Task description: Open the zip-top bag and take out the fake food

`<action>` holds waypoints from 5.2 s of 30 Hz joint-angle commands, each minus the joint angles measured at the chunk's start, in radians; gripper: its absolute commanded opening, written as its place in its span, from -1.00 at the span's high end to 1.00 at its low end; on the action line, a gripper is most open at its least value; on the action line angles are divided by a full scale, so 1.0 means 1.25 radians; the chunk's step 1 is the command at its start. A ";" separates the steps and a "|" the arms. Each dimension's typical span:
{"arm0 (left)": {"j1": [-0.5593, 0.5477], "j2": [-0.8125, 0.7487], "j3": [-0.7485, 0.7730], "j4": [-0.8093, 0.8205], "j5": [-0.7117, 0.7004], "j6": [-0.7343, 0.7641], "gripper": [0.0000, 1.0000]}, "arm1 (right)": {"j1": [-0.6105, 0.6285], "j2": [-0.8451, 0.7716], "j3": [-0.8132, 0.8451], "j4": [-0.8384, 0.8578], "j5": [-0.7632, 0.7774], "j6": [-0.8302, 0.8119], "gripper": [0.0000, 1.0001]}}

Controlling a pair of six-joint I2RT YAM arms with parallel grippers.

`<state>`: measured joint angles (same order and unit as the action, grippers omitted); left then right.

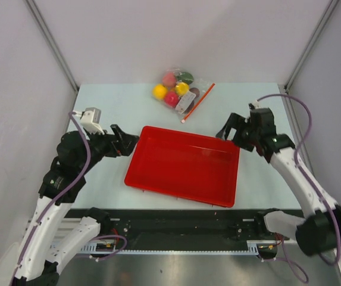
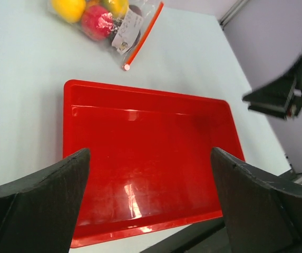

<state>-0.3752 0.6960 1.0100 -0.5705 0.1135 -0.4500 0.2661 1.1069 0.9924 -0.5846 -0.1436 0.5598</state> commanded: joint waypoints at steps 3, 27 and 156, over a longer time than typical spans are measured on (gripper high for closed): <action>0.006 0.116 0.038 0.051 0.100 0.064 -0.97 | -0.034 0.324 0.176 0.270 -0.121 0.011 -0.99; 0.001 0.336 0.141 0.103 0.244 0.200 -0.87 | 0.010 1.042 0.574 0.643 -0.356 0.202 -0.58; 0.093 1.075 0.360 0.680 0.444 -0.635 1.00 | 0.007 0.839 0.404 0.923 -0.509 0.687 1.00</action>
<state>-0.2588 2.1078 1.4776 0.2665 0.6296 -1.3022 0.3233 2.2189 1.4940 0.5541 -0.8131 1.4361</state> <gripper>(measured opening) 0.003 0.072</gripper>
